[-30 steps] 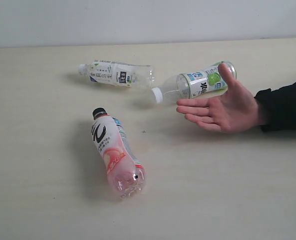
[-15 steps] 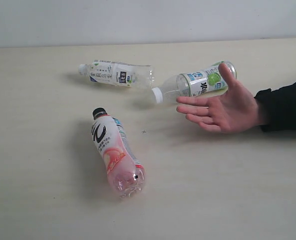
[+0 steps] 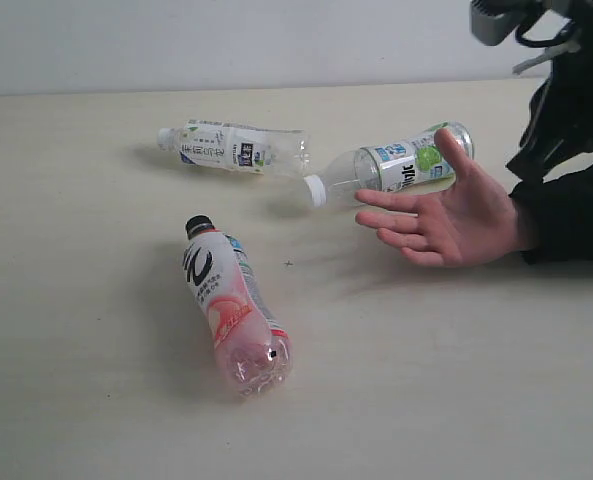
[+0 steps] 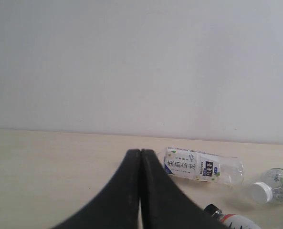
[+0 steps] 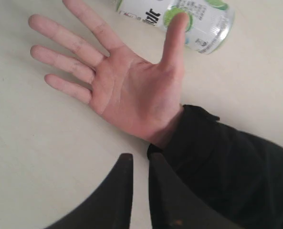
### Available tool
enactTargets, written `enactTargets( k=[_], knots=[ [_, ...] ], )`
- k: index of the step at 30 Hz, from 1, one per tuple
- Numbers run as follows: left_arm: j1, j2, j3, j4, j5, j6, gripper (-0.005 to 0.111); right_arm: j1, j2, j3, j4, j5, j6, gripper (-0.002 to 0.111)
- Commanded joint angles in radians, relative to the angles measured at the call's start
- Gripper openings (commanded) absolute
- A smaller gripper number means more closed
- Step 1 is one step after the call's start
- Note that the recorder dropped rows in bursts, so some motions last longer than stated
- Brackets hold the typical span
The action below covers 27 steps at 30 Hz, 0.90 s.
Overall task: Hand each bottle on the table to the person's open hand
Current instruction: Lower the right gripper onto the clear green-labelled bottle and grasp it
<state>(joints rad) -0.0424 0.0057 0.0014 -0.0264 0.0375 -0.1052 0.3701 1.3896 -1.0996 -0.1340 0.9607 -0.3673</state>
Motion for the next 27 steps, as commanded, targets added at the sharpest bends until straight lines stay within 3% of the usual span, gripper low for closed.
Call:
enactTargets(
  k=[1, 6, 10, 21, 27],
  knots=[
    [0.003, -0.006, -0.001, -0.004, -0.001, -0.002, 0.000, -0.004, 0.152, -0.107, 0.001, -0.004, -0.168, 0.013],
    [0.003, -0.006, -0.001, -0.004, -0.001, -0.002, 0.000, -0.004, 0.320, -0.261, -0.043, -0.031, -0.209, 0.012],
    [0.003, -0.006, -0.001, -0.004, -0.001, -0.002, 0.000, -0.004, 0.455, -0.392, -0.086, -0.026, -0.318, 0.000],
    [0.003, -0.006, -0.001, -0.004, -0.001, -0.002, 0.000, 0.001, 0.674, -0.674, -0.101, 0.008, -0.806, 0.000],
    [0.003, -0.006, -0.001, -0.004, -0.001, -0.002, 0.000, 0.001, 0.739, -0.731, -0.033, 0.020, -0.873, 0.000]
  ],
)
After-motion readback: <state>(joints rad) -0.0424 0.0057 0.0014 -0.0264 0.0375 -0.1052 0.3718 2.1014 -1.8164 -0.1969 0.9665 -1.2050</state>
